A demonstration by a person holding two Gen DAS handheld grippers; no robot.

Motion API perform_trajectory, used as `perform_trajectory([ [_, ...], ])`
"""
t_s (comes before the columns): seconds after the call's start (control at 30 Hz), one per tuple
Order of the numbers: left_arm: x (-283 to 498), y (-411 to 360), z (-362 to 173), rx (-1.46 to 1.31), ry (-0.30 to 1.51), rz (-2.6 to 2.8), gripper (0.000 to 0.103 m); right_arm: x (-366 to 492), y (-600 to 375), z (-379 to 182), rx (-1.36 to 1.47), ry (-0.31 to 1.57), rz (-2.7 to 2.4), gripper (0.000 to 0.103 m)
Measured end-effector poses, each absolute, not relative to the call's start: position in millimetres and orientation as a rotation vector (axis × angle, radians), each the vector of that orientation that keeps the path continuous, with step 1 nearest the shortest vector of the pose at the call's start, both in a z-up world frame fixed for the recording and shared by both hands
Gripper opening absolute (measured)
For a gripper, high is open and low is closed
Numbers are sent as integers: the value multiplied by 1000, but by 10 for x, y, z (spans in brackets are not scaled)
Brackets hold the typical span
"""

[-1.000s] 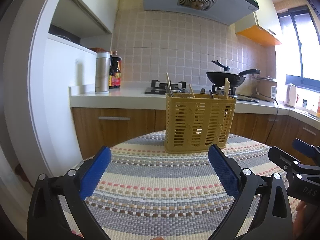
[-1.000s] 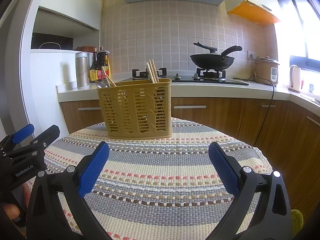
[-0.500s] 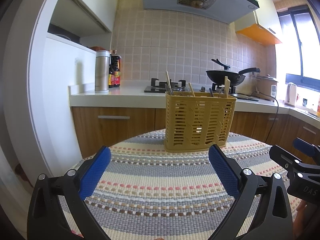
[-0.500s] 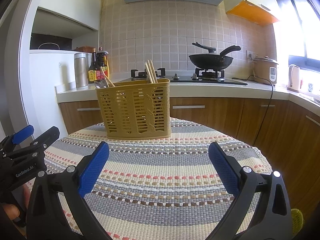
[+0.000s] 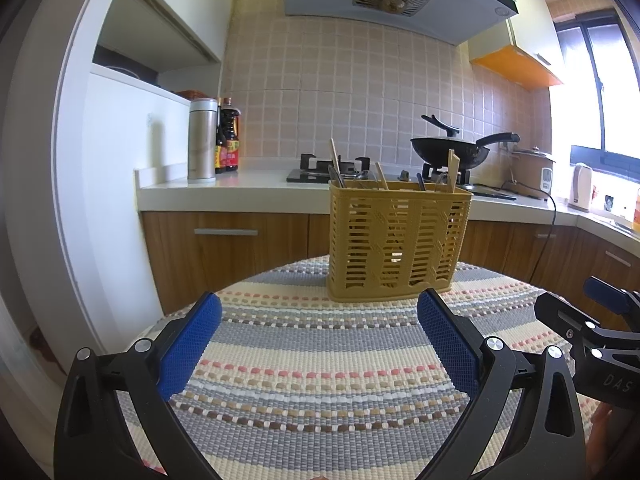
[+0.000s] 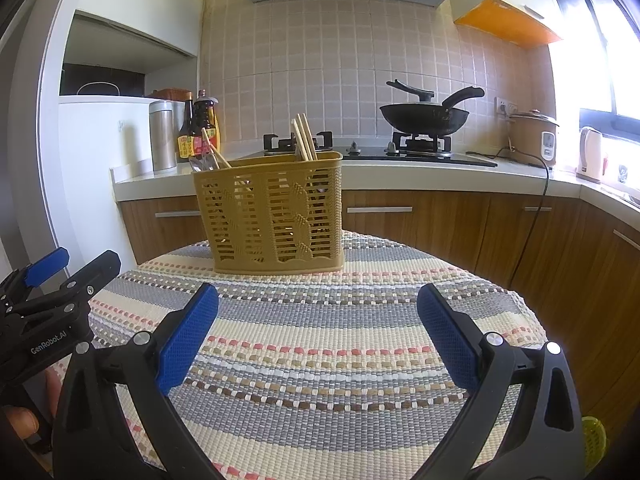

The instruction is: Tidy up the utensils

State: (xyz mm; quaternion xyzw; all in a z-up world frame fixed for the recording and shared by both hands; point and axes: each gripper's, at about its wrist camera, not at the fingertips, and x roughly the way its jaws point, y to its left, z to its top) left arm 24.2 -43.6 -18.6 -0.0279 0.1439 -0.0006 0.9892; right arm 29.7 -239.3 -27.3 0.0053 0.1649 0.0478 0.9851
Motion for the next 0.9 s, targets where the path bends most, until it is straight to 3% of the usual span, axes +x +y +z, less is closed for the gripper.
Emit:
perform_trajectory([
  [0.9, 258, -425, -210, -57, 300, -2, 95, 297, -2385, -291, 10, 338, 97, 95],
])
